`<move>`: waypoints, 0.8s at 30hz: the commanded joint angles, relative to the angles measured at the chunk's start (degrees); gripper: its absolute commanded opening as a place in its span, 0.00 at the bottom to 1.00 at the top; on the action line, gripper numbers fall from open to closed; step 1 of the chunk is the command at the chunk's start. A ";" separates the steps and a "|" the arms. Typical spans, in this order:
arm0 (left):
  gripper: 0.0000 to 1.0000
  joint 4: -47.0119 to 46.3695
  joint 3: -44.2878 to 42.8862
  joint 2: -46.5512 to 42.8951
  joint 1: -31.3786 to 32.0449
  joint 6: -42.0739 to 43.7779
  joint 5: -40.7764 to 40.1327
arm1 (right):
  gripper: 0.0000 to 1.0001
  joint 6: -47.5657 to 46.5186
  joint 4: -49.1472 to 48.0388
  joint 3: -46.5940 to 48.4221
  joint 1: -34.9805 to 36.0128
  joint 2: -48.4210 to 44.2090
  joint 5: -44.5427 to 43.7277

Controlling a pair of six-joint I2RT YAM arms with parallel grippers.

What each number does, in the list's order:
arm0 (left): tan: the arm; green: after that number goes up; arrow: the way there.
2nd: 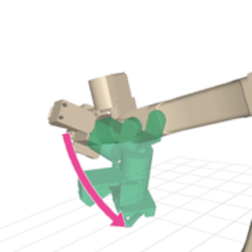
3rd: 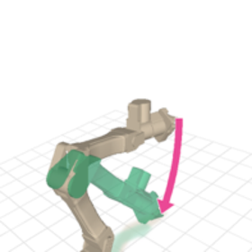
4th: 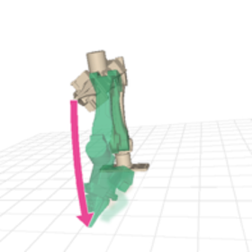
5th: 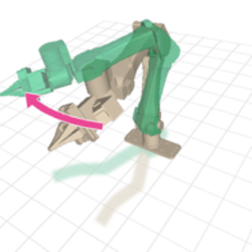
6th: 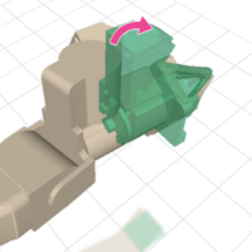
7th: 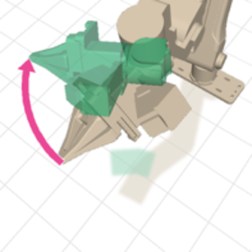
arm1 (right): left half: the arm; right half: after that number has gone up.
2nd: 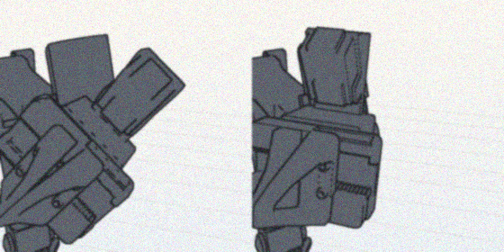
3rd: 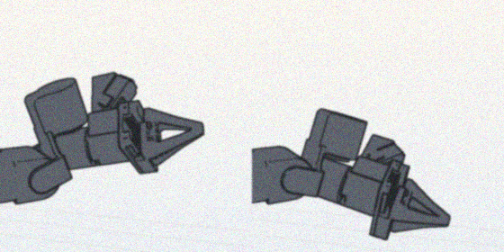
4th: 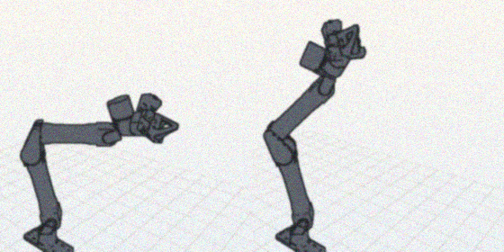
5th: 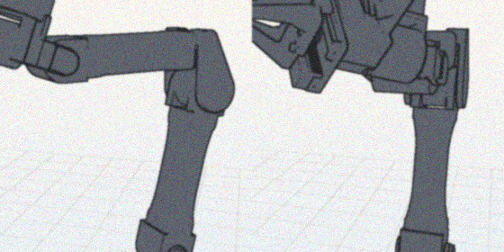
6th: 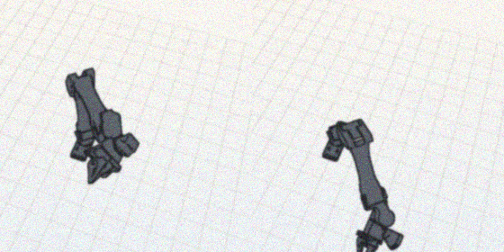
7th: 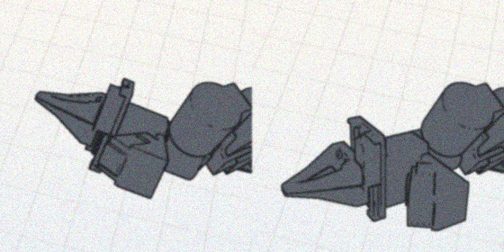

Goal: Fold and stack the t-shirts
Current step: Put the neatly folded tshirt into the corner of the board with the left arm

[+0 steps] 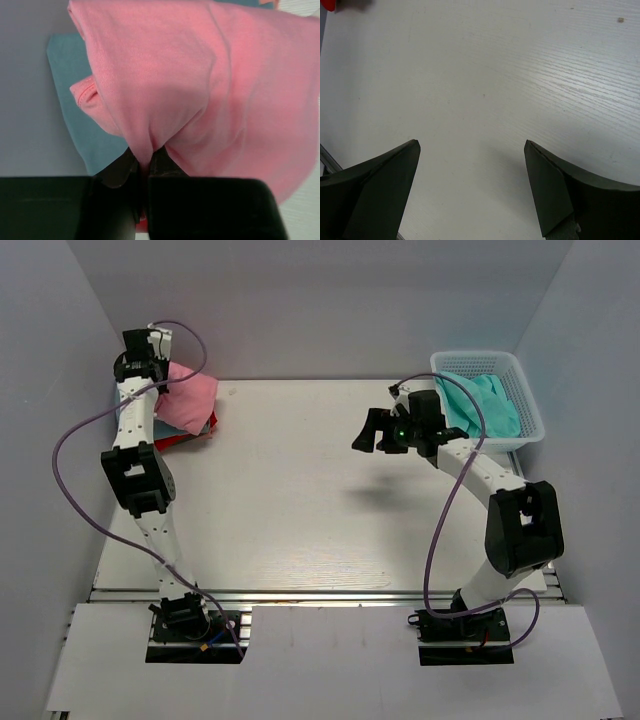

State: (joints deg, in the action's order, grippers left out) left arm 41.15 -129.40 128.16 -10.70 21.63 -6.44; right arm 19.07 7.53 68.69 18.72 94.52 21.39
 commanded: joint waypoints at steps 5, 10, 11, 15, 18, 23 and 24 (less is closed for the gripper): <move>0.00 -0.98 -2.87 0.60 -4.68 -3.52 -0.94 | 0.90 0.26 0.38 4.00 -0.26 1.54 0.32; 0.16 -0.36 -2.87 1.30 -7.40 -5.27 0.37 | 0.90 0.35 0.73 5.49 -0.17 2.86 0.50; 0.24 0.16 -2.87 1.83 -7.41 -5.28 0.98 | 0.90 0.44 0.91 5.67 -0.18 3.38 0.50; 1.00 0.69 -2.87 1.83 -7.93 -5.28 0.29 | 0.90 0.35 1.52 7.25 0.00 4.44 0.85; 1.00 0.69 -3.49 1.83 -7.93 -6.67 -1.73 | 0.90 0.44 2.05 7.69 0.09 4.80 1.20; 1.00 0.17 -3.23 -2.64 -7.93 -9.58 -1.05 | 0.90 0.53 2.05 7.87 0.18 4.88 2.16; 1.00 0.16 -2.44 -3.87 -7.41 -9.59 0.36 | 0.90 0.36 2.22 7.95 0.00 4.88 2.34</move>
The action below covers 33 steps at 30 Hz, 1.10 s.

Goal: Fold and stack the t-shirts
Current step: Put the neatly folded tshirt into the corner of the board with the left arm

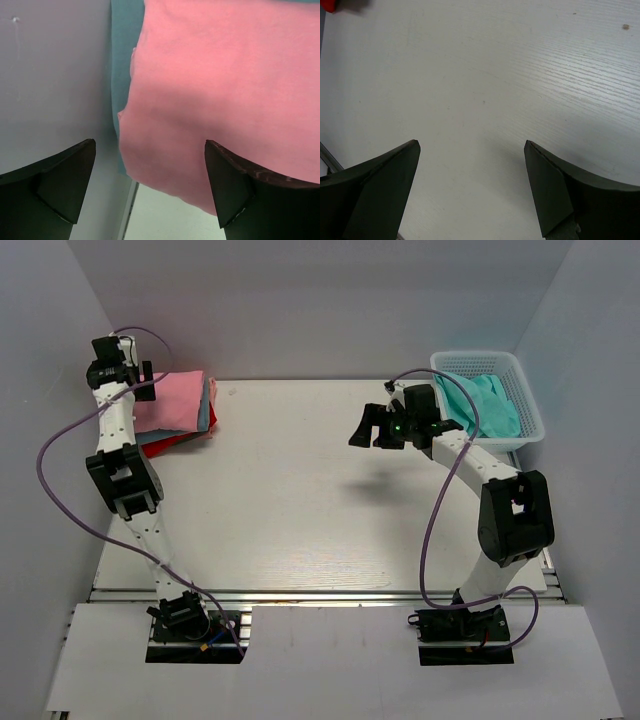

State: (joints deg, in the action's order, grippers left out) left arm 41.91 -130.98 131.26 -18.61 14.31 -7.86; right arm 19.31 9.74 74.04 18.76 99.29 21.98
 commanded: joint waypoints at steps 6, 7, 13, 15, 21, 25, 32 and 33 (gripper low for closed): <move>1.00 -2.36 4.33 -15.23 2.35 -7.26 16.08 | 0.90 -0.77 -1.56 1.63 -0.04 -1.63 1.40; 1.00 -2.36 5.55 -16.12 3.22 -9.88 17.51 | 0.90 -0.68 -2.00 0.50 -0.22 -1.81 1.31; 1.00 -9.38 19.07 -23.14 12.44 -17.37 20.70 | 0.90 -0.33 -8.67 -7.14 -0.13 -6.11 3.51; 1.00 -13.95 28.17 -26.92 16.04 -20.19 20.16 | 0.90 0.63 -12.98 -11.89 -0.22 -8.84 1.86; 1.00 -34.91 63.25 -41.76 30.46 -24.40 18.58 | 0.90 -1.11 -16.32 -21.64 -0.31 -15.43 -1.32; 1.00 -39.71 80.94 -54.32 36.35 -27.30 15.51 | 0.90 -0.15 -21.68 -30.16 -0.22 -21.31 -1.06; 1.00 -38.93 87.47 -60.24 39.52 -26.00 12.00 | 0.90 0.64 -26.87 -34.05 -0.40 -21.33 1.22; 1.00 -38.14 86.95 -60.86 39.53 -25.47 10.60 | 0.90 0.73 -27.40 -34.57 -0.22 -21.24 1.49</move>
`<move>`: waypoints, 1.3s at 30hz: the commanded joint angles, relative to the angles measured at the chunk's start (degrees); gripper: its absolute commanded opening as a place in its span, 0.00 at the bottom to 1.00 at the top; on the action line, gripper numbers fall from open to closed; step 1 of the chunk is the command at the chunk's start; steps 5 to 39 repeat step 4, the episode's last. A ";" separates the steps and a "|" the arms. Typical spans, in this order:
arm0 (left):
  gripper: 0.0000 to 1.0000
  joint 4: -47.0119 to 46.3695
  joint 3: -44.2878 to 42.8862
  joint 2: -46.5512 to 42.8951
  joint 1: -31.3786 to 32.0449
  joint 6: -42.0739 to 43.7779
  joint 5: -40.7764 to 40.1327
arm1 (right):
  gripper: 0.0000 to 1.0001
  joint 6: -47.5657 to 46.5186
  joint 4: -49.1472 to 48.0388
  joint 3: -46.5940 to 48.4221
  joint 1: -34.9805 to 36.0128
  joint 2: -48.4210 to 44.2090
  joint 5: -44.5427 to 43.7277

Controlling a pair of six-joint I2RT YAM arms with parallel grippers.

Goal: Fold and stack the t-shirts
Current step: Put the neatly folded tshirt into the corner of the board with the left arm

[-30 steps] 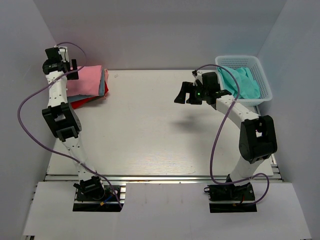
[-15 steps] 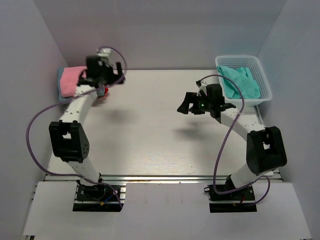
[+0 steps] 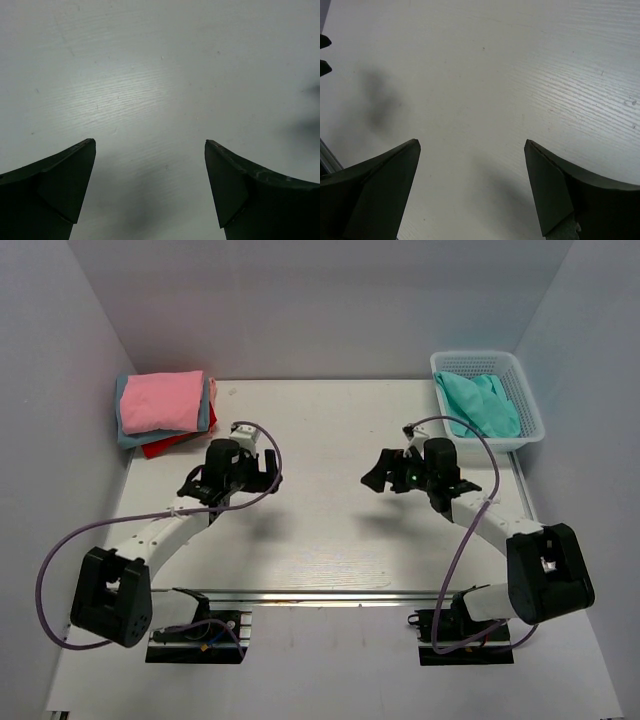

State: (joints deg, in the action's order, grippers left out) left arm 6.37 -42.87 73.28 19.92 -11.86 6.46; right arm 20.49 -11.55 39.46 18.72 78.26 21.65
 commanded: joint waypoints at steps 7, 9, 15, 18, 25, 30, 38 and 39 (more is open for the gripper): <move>1.00 -0.58 -1.16 -4.71 2.04 2.88 -6.99 | 0.90 0.08 -10.94 -0.88 -0.18 0.14 3.66; 1.00 -0.58 -1.16 -4.71 2.04 2.88 -6.99 | 0.90 0.08 -10.94 -0.88 -0.18 0.14 3.66; 1.00 -0.58 -1.16 -4.71 2.04 2.88 -6.99 | 0.90 0.08 -10.94 -0.88 -0.18 0.14 3.66; 1.00 -0.58 -1.16 -4.71 2.04 2.88 -6.99 | 0.90 0.08 -10.94 -0.88 -0.18 0.14 3.66; 1.00 -0.58 -1.16 -4.71 2.04 2.88 -6.99 | 0.90 0.08 -10.94 -0.88 -0.18 0.14 3.66; 1.00 -0.58 -1.16 -4.71 2.04 2.88 -6.99 | 0.90 0.08 -10.94 -0.88 -0.18 0.14 3.66; 1.00 -0.58 -1.16 -4.71 2.04 2.88 -6.99 | 0.90 0.08 -10.94 -0.88 -0.18 0.14 3.66; 1.00 -0.58 -1.16 -4.71 2.04 2.88 -6.99 | 0.90 0.08 -10.94 -0.88 -0.18 0.14 3.66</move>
